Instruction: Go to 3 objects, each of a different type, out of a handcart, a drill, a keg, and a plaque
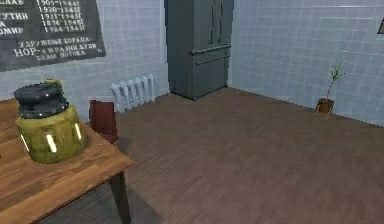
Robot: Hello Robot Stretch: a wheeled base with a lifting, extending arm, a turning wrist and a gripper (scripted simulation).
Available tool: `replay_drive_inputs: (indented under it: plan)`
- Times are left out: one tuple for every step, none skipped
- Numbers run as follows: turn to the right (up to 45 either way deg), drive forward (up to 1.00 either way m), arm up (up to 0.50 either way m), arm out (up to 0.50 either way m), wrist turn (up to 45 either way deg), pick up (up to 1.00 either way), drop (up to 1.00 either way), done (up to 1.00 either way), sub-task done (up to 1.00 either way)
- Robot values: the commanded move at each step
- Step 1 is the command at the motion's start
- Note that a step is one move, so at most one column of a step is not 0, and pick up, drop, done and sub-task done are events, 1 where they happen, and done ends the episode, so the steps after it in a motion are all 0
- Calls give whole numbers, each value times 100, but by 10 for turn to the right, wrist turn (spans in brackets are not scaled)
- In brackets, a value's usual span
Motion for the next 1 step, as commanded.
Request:
replay_drive_inputs:
  plan:
    - [0, 45, 0, 0, 0, 0, 0, 0, 0]
